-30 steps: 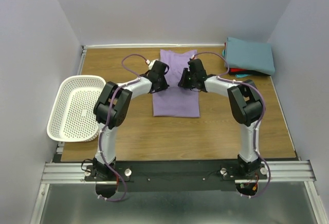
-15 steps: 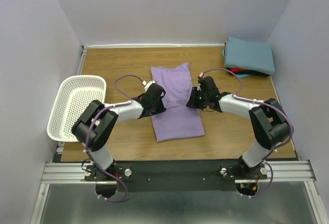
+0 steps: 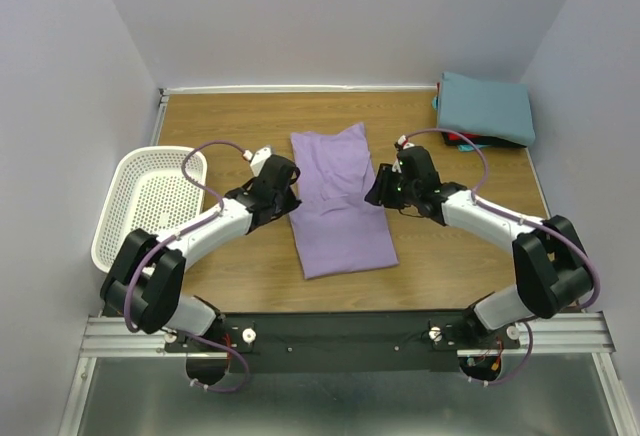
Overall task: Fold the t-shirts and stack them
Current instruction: Fold the tshirt
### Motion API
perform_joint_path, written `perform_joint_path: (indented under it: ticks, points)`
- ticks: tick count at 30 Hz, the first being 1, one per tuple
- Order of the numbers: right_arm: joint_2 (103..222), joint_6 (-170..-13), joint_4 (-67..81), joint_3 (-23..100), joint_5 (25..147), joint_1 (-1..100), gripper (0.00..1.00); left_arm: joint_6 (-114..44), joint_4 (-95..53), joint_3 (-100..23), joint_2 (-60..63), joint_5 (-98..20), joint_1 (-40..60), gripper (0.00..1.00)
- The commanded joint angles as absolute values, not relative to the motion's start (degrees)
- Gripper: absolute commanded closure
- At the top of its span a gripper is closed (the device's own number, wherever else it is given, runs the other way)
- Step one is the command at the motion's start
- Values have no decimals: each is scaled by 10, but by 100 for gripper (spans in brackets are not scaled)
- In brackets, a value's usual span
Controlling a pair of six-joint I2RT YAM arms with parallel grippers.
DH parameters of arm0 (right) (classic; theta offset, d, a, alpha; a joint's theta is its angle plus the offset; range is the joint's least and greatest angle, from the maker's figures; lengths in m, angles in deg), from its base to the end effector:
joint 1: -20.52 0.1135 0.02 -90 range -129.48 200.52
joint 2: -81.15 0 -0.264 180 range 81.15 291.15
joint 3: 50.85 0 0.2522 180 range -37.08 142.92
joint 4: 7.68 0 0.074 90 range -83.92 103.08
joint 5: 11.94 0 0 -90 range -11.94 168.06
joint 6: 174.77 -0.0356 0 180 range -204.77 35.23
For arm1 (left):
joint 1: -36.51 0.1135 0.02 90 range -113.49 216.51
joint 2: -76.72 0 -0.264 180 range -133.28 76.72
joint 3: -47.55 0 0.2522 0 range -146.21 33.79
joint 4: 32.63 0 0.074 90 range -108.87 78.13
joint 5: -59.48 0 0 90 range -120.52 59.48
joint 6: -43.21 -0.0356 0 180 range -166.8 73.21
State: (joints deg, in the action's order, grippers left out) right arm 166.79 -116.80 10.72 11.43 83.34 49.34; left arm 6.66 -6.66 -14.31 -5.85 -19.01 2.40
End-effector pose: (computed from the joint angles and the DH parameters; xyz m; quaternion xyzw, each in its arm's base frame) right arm 0.2727 0.1538 0.2038 0.0067 0.9119 0.2430 0.3307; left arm 0.2494 -0.1604 0.2069 -0.1918 0.9054 -0.1868 0.3296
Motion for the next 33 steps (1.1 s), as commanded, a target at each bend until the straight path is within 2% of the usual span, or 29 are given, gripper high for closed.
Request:
perform_joint_path:
  ticks: [1, 10, 15, 31, 33]
  points:
    - [1643, -1164, 135, 99, 836, 493, 51, 81, -5, -122, -32, -147, 47, 82]
    - [1598, -1177, 167, 65, 859, 493, 51, 67, -37, -55, 14, -213, 49, 82]
    - [1576, -1184, 172, 26, 865, 493, 51, 64, -67, -12, 54, -215, 50, 78]
    - [1637, -1146, 169, 86, 789, 493, 50, -9, -92, -115, -102, -211, 77, 69]
    - [1651, -1141, 166, 101, 783, 493, 47, -9, -97, -115, -104, -210, 77, 67]
